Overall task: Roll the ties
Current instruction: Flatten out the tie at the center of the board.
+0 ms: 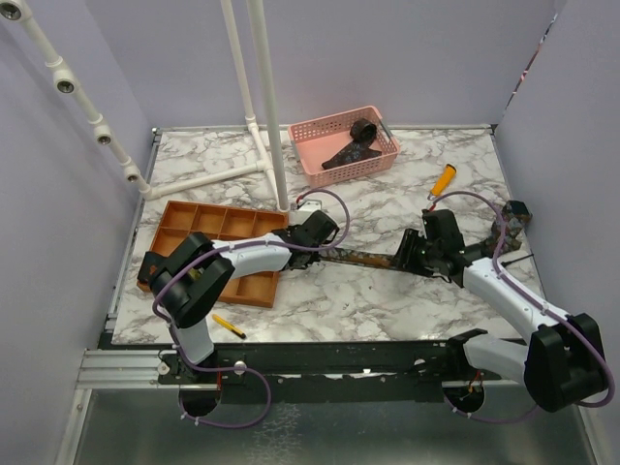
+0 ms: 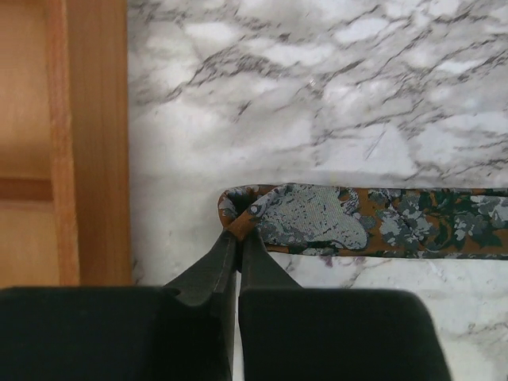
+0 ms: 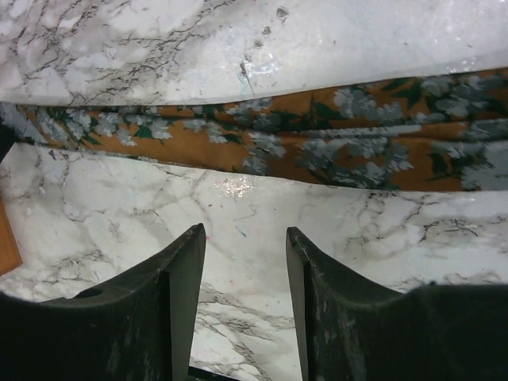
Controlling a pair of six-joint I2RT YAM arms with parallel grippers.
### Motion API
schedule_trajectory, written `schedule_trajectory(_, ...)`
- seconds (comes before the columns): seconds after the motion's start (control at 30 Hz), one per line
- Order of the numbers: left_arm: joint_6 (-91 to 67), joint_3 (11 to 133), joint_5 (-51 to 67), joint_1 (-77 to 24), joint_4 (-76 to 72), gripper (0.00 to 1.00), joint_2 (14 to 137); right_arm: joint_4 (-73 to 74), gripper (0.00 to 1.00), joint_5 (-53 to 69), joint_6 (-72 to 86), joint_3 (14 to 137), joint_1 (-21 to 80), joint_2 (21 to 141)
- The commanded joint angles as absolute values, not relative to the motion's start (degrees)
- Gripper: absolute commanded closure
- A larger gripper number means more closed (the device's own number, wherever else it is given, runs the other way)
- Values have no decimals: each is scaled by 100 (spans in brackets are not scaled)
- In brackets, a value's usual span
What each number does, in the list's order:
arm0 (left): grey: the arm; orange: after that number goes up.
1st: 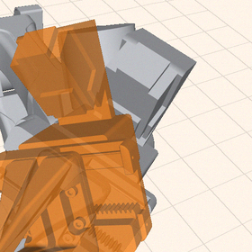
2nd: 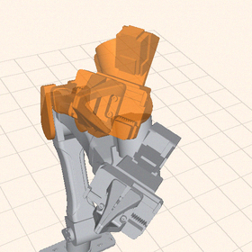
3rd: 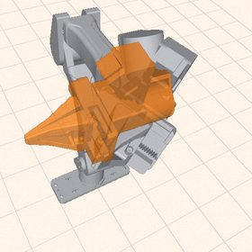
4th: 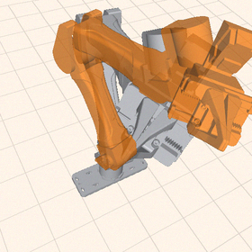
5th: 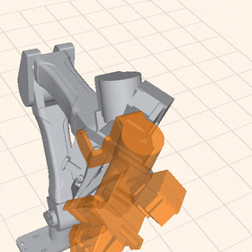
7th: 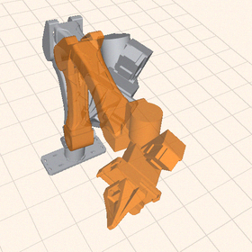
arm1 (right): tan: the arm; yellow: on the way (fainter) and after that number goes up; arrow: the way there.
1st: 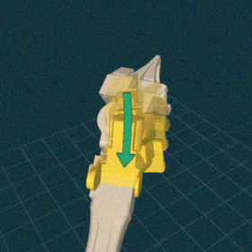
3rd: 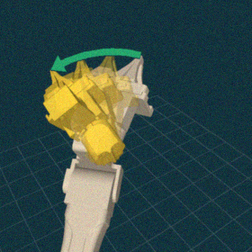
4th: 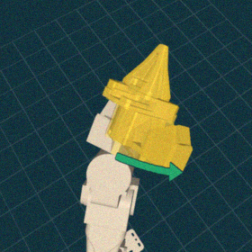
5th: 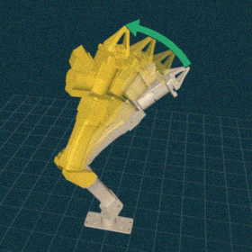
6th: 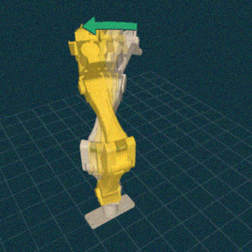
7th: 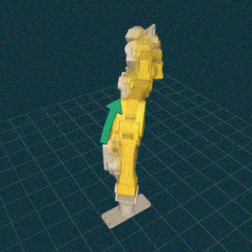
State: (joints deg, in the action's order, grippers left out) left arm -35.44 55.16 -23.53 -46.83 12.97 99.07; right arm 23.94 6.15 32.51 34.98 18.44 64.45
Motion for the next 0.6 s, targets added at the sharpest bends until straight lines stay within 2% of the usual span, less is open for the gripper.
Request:
schedule_trajectory(0.0,-4177,4823,-2218,-4768,1623,100,9434,2552,51,151,3632,3280,1881,6175)
schedule_trajectory(0.13,-4490,4452,-2204,-4990,1652,100,9071,2666,51,-492,3927,3261,1881,6172)
schedule_trajectory(0.33,-5006,3976,-2163,-5187,1637,100,8693,2524,51,-1066,4214,3439,1881,6830)
schedule_trajectory(0.57,-5233,3688,-2300,-5341,1635,100,8563,2253,63,-1630,4422,3769,1790,7949)
